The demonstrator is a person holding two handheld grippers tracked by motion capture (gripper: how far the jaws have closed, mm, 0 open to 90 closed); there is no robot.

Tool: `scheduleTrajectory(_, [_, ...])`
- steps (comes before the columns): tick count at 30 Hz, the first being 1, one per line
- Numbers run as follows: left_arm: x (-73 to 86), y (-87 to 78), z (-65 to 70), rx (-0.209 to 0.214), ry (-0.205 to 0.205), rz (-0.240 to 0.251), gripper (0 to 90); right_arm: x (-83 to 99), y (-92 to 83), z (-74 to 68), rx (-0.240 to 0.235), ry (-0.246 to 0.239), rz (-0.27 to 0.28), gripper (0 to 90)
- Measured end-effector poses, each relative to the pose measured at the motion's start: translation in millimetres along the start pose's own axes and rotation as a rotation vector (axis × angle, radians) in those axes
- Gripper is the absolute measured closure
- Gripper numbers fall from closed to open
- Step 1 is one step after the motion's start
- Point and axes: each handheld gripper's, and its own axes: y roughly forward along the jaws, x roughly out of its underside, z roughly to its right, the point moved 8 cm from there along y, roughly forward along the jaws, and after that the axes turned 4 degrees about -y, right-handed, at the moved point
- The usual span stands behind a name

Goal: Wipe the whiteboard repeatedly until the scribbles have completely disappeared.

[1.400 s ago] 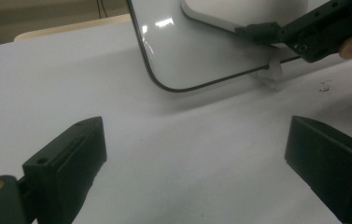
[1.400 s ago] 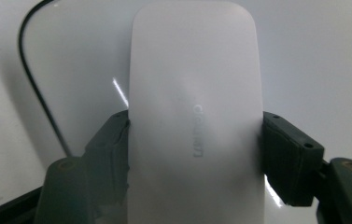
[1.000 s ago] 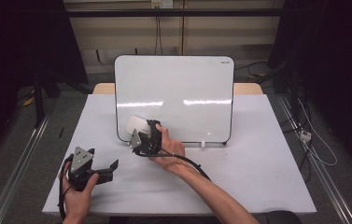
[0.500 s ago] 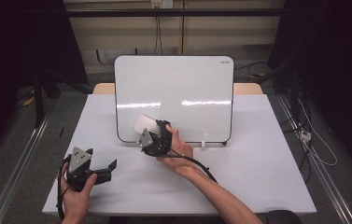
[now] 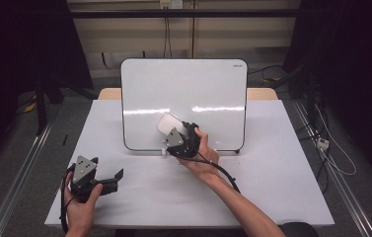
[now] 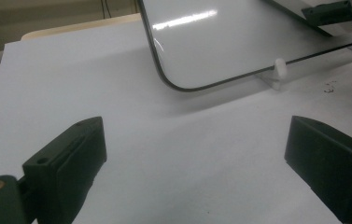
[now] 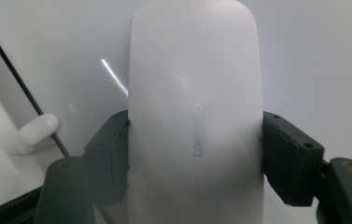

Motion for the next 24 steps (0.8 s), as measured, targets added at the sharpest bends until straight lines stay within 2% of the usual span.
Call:
scheduleTrajectory(5, [0.3,0.5,-0.3,-0.002,-0.003,0.003,5.6,8.4,-2.9,12.2,0.012,0.044,-0.001,31.9])
scheduleTrajectory(8, [0.3,0.3,-0.7,-0.007,-0.004,0.003,5.7,14.0,-5.1,20.5,0.016,0.094,-0.003,31.9])
scheduleTrajectory(10, [0.5,0.2,-0.8,-0.006,-0.006,0.003,5.7,14.5,-5.5,21.5,0.013,0.105,-0.002,31.9])
scheduleTrajectory(11, [0.7,0.3,-1.0,-0.006,-0.008,0.004,5.6,15.0,-5.9,24.2,-0.003,0.147,0.004,31.9])
scheduleTrajectory(12, [1.5,-0.6,-1.7,0.0,-0.002,-0.01,5.6,15.0,-5.9,24.2,-0.003,0.147,0.004,31.9])
scheduleTrajectory(16, [1.9,0.6,-3.7,-0.005,-0.015,-0.002,5.7,15.8,-8.0,29.3,-0.046,0.219,0.017,32.0])
scheduleTrajectory(22, [3.5,0.8,-5.3,-0.003,-0.014,-0.019,5.6,16.2,-11.4,32.4,-0.086,0.273,0.036,32.0])
scheduleTrajectory(24, [3.3,0.9,-4.6,-0.001,-0.018,-0.017,5.7,15.7,-12.6,32.8,-0.088,0.275,0.041,32.0])
